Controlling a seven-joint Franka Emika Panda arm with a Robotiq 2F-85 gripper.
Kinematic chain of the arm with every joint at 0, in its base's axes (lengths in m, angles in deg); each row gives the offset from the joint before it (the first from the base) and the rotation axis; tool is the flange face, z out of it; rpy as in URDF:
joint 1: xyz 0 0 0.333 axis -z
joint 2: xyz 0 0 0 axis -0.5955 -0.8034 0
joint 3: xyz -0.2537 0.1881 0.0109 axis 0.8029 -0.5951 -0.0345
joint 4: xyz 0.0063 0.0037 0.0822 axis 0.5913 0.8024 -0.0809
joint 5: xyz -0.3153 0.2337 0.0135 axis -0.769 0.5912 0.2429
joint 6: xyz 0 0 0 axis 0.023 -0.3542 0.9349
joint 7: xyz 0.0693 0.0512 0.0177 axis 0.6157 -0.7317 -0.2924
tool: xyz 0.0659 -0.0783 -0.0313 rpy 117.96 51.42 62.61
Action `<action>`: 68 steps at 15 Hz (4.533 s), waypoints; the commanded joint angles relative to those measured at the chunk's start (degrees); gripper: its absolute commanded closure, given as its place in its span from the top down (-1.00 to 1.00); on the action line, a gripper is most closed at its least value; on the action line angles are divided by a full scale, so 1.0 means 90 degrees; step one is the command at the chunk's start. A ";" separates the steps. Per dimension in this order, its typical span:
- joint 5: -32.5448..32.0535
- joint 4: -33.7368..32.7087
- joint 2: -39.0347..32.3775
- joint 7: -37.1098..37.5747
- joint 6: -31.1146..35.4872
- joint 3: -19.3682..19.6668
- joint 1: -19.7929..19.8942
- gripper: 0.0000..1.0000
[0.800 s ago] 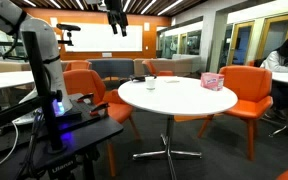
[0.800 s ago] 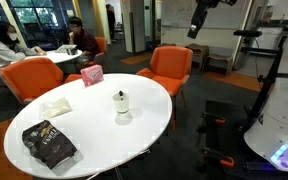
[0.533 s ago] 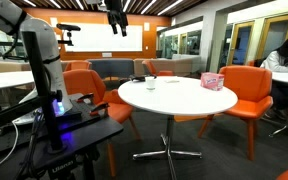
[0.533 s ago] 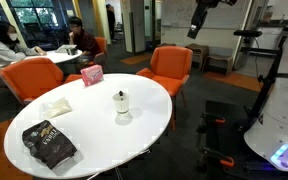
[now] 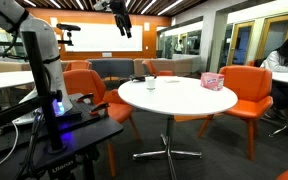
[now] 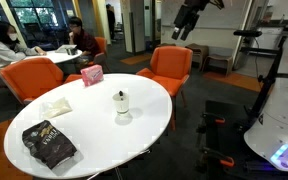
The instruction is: Take the marker out of the cup and put it on the table
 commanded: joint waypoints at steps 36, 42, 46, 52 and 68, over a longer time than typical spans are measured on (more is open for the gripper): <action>-0.2028 -0.4124 -0.8186 0.8627 0.2932 -0.0336 -0.1816 0.32; -0.1884 -0.4304 -0.8438 0.8543 0.2904 -0.0292 -0.1823 0.26; -0.1837 -0.4380 -0.8561 0.8484 0.2856 -0.0249 -0.1823 0.21; -0.1851 -0.4320 -0.8595 0.8061 0.2933 -0.0250 -0.1753 -0.73; -0.1005 -0.3435 -0.6972 0.5958 0.2747 -0.0546 -0.1385 -0.90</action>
